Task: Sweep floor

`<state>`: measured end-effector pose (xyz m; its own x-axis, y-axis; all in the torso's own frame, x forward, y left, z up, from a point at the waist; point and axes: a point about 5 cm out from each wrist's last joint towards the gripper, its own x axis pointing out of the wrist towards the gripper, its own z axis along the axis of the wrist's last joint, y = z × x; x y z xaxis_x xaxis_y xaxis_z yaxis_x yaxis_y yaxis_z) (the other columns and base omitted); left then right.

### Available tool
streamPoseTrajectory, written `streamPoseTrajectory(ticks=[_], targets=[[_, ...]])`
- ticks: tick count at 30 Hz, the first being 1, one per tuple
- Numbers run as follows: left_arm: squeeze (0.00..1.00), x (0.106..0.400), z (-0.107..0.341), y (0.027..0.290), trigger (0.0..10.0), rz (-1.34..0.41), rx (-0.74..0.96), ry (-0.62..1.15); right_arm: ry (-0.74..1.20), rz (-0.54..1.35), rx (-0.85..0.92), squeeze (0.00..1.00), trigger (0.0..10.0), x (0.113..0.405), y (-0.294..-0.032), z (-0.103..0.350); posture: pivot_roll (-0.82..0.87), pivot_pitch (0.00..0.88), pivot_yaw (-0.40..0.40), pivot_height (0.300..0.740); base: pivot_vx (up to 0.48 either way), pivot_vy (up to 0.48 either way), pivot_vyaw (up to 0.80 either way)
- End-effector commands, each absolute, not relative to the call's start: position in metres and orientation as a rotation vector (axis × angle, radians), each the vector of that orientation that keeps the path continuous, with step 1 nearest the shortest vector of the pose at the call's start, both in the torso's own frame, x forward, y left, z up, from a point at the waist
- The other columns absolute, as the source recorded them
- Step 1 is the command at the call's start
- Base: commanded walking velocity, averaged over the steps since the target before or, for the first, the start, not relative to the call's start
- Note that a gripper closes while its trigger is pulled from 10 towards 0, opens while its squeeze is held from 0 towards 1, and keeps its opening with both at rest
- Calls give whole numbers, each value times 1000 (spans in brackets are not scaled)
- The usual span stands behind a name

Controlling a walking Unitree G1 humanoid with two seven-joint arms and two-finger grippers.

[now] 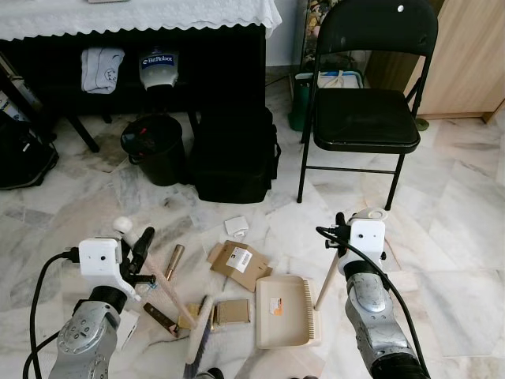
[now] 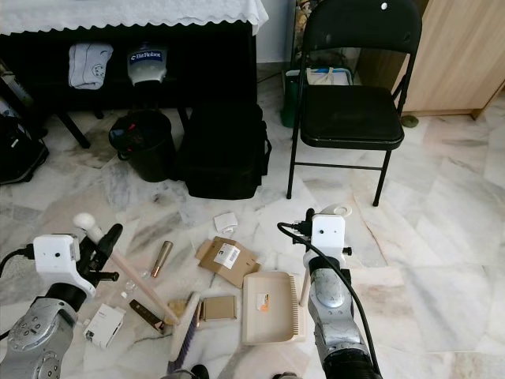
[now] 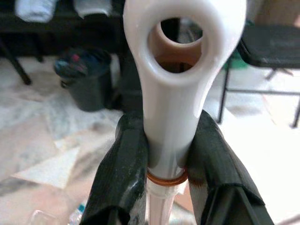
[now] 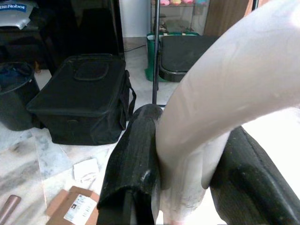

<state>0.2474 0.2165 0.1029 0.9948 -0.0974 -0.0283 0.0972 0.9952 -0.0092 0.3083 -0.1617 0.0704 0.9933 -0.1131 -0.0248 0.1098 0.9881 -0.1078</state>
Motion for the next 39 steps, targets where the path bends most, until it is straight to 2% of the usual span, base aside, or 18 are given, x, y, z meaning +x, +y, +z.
streamPoseTrajectory(ticks=[1,18,24,39], targets=[[0,241,87,218,10000,-116,-10,124,22,-107,-107,0,10000,307,-160,69,51,168,56,740,0,0,0],[0,249,88,196,10000,-207,-271,171,23,-120,-105,0,10000,307,-162,70,46,179,60,740,0,0,0],[0,253,99,197,10000,-193,-440,129,25,-117,-102,0,10000,307,-160,69,48,178,59,740,0,0,0],[0,261,122,203,10000,-250,-516,66,28,-113,-104,0,10000,308,-159,68,51,172,56,740,0,0,0]])
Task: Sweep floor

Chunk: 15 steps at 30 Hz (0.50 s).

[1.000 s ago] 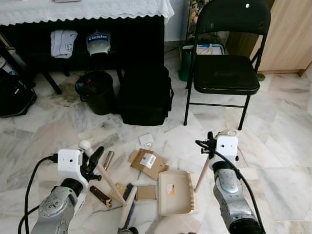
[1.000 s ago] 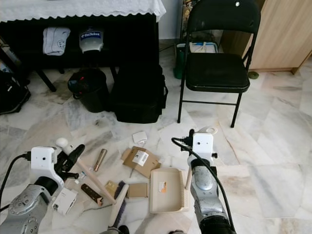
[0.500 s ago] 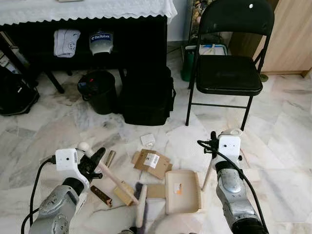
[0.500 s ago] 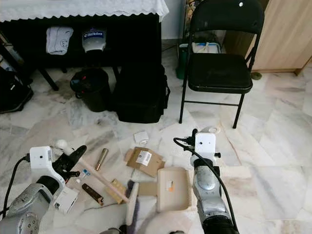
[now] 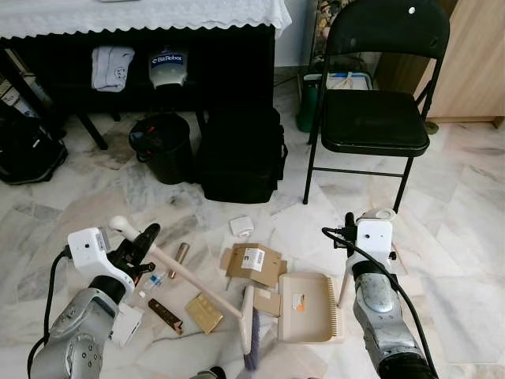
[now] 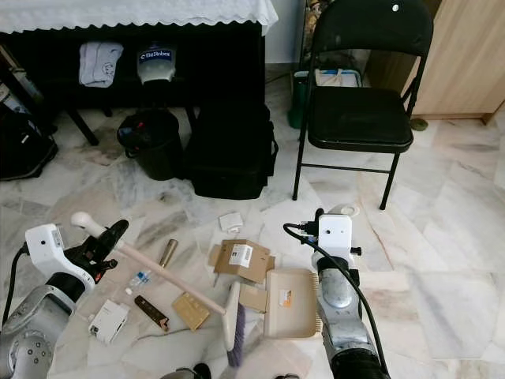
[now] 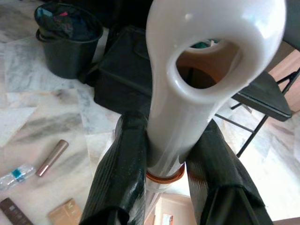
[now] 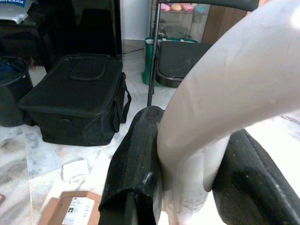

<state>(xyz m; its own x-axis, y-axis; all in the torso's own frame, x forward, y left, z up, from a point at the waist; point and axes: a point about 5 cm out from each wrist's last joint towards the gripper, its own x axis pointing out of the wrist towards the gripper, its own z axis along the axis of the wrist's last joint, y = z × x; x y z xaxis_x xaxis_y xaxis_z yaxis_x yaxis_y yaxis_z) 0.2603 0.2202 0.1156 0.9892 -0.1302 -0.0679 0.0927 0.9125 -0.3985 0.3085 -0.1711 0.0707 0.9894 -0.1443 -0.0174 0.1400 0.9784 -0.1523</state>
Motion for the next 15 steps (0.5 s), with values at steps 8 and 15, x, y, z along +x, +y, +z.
streamPoseTrajectory(ticks=[8,15], targets=[[0,259,124,199,10000,-304,-581,78,30,-115,-107,0,10000,309,-159,68,53,170,55,740,0,0,0],[0,258,130,199,10000,-380,-617,81,27,-113,-106,0,10000,310,-158,69,60,164,54,740,0,0,0]])
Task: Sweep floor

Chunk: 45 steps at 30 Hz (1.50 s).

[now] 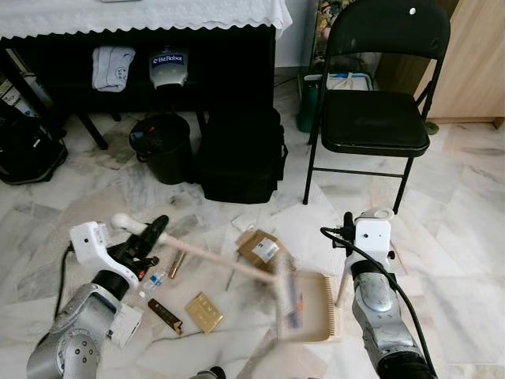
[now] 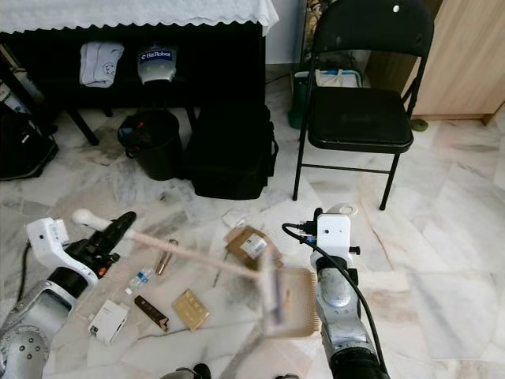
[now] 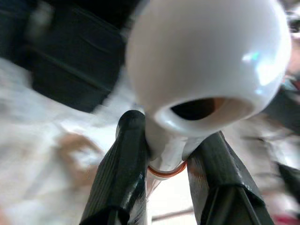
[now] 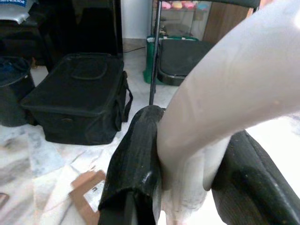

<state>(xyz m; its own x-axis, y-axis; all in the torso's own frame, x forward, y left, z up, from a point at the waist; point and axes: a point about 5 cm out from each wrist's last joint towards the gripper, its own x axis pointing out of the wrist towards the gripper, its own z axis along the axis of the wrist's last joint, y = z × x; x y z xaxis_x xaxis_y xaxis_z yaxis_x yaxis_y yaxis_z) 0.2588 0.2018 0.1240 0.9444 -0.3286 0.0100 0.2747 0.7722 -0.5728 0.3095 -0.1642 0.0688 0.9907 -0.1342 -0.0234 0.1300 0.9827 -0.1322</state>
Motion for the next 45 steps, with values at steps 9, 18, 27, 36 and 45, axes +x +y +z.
streamPoseTrajectory(ticks=[9,18,27,36,45], targets=[[0,263,139,211,10000,-370,-560,47,18,-119,-104,0,10000,310,-159,69,59,166,51,740,0,0,0],[0,278,160,237,10000,-86,-532,-151,4,-112,-94,0,10000,310,-158,71,54,169,51,740,0,0,0],[0,285,166,236,10000,7,-383,-214,-17,-111,-87,0,10000,310,-158,74,51,170,53,740,0,0,0],[0,295,163,203,10000,-6,-187,-247,-107,-97,-63,0,10000,314,-155,92,31,135,56,740,0,0,0],[0,303,158,176,10000,-76,-83,-277,-171,-116,-59,0,10000,317,-158,107,6,70,54,740,0,0,0]])
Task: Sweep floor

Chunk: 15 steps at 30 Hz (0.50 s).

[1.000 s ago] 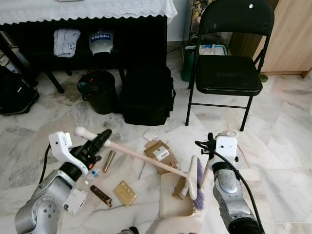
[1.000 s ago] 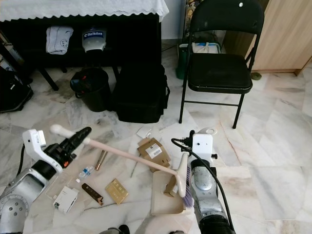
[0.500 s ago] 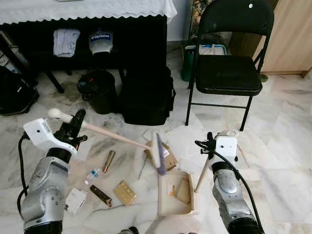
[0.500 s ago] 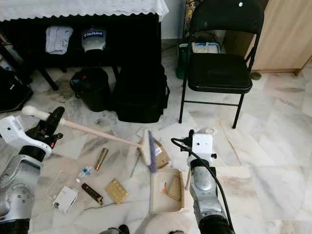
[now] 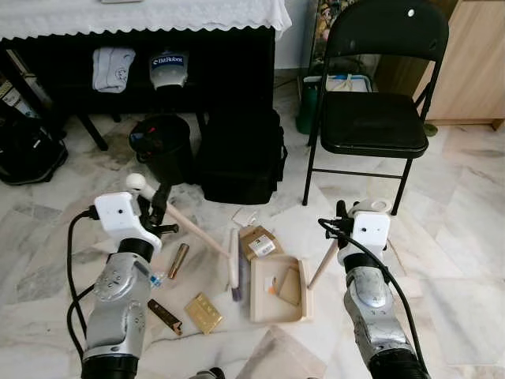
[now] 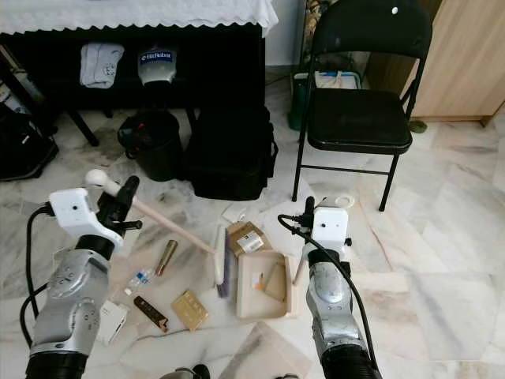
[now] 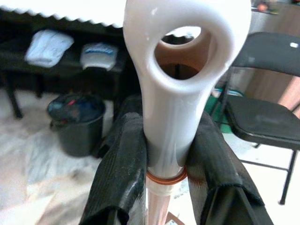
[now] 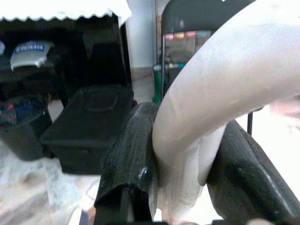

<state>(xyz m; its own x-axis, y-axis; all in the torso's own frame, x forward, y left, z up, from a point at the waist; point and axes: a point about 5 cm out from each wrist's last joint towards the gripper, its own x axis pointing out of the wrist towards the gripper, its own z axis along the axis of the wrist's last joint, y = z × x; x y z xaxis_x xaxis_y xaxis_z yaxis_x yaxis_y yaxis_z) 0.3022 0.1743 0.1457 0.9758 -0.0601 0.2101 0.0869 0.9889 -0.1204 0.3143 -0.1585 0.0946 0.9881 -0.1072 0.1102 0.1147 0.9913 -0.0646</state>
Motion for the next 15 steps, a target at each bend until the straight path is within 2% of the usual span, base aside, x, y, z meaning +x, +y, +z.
streamPoseTrajectory(ticks=[1,6,15], targets=[[0,305,158,171,10000,-93,-68,-285,-178,-122,-58,0,10000,317,-159,109,3,50,54,740,0,0,0],[0,312,155,156,10000,-129,-34,-303,-210,-135,-47,0,10000,316,-159,117,-9,2,62,740,0,0,0],[0,315,141,154,10000,-150,-5,-262,-196,-155,-30,0,10000,316,-154,113,-8,0,79,740,0,0,0]])
